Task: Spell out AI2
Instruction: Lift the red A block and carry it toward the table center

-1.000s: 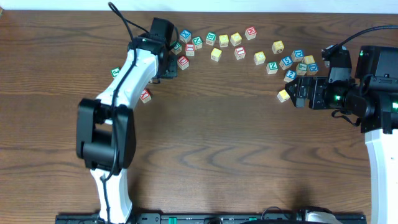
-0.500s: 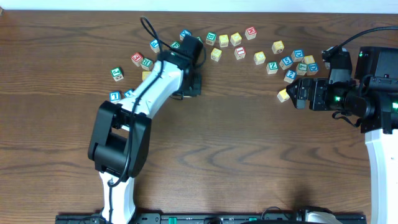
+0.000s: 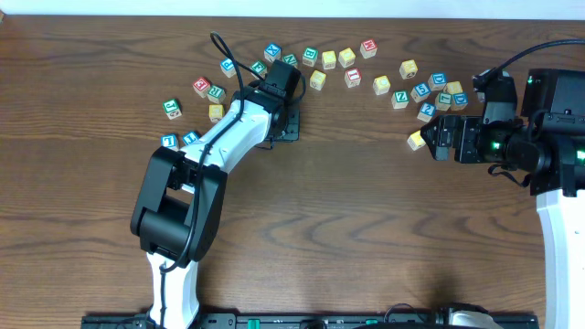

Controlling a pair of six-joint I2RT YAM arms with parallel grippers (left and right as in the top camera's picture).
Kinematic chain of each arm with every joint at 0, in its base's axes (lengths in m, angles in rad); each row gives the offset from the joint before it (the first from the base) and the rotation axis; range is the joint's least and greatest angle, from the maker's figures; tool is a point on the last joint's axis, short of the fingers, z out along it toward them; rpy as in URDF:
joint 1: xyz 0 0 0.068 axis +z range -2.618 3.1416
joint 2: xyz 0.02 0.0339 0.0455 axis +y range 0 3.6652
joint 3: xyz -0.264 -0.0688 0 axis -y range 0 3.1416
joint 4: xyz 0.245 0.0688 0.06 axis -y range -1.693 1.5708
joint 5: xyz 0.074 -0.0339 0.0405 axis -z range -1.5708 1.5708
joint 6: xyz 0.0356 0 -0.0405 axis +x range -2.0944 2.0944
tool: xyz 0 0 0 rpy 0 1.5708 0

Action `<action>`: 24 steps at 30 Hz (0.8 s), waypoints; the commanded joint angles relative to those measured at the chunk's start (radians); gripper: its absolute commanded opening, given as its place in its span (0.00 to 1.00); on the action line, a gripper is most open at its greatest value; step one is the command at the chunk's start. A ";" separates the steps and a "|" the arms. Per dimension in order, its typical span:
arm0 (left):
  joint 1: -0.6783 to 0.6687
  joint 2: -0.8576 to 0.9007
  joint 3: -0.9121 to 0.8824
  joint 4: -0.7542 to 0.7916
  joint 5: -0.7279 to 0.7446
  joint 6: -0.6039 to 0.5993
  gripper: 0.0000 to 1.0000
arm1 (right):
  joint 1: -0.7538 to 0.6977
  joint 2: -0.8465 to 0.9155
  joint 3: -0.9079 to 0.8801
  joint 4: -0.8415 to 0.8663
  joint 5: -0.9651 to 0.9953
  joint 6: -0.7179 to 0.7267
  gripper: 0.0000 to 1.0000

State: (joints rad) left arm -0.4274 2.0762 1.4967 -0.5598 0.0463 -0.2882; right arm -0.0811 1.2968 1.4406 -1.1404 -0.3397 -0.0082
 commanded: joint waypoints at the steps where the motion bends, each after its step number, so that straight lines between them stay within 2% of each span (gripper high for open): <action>1: -0.001 0.019 -0.006 0.002 -0.016 0.027 0.22 | -0.002 -0.002 0.016 -0.001 0.005 0.003 0.99; 24: -0.002 0.088 -0.006 0.041 -0.035 0.069 0.22 | -0.002 -0.002 0.016 -0.001 0.009 0.003 0.99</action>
State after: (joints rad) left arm -0.4278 2.1300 1.4967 -0.5144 0.0223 -0.2321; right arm -0.0811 1.2968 1.4406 -1.1404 -0.3397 -0.0078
